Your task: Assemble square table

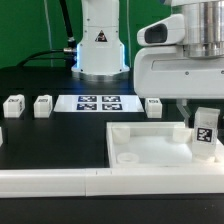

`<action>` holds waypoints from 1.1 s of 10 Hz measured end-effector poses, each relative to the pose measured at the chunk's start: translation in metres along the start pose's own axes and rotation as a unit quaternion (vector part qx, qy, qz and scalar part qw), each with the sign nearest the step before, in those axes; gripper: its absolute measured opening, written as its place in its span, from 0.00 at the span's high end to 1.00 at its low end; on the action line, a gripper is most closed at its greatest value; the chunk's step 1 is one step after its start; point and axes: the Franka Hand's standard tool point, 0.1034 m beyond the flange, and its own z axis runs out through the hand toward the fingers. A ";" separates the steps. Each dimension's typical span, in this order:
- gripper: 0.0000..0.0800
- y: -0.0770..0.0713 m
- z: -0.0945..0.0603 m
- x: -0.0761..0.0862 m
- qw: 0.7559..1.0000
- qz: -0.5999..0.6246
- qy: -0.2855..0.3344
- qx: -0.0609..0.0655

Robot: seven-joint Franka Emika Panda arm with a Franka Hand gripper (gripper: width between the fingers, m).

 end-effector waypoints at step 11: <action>0.36 -0.003 0.003 -0.001 0.890 0.451 -0.060 0.019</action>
Offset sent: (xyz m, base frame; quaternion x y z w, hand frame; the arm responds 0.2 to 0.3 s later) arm 0.0093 0.0090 -0.0052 -0.0169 -0.0511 0.4224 0.9048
